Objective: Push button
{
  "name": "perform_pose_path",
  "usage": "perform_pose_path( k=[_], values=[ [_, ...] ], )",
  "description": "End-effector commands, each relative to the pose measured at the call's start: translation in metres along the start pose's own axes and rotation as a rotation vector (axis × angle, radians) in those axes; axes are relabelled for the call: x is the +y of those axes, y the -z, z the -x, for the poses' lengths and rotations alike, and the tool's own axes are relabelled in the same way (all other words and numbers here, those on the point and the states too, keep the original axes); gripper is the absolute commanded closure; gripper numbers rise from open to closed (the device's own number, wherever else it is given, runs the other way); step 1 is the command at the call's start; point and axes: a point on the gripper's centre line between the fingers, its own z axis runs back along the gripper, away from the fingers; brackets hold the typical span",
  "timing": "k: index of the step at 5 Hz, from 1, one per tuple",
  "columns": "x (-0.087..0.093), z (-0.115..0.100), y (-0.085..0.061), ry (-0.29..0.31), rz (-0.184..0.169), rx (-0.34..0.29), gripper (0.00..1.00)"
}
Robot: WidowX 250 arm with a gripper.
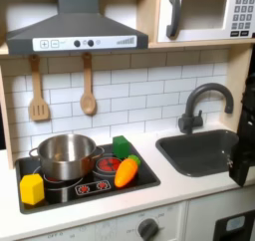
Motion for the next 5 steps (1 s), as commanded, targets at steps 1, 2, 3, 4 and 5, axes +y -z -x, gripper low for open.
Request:
perform_pose_path(
  k=[1, 2, 3, 4, 5],
  values=[
    [0.000, 0.000, 0.000, 0.000, -0.001, 0.000, 0.00],
    [0.007, -0.008, 0.007, -0.037, -0.023, -0.003, 0.00],
    [0.011, -0.018, 0.007, -0.048, -0.025, -0.022, 0.00],
    [0.018, -0.026, 0.011, -0.068, -0.039, -0.016, 0.00],
    [0.026, -0.042, 0.010, -0.090, -0.054, -0.042, 0.00]
  ],
)
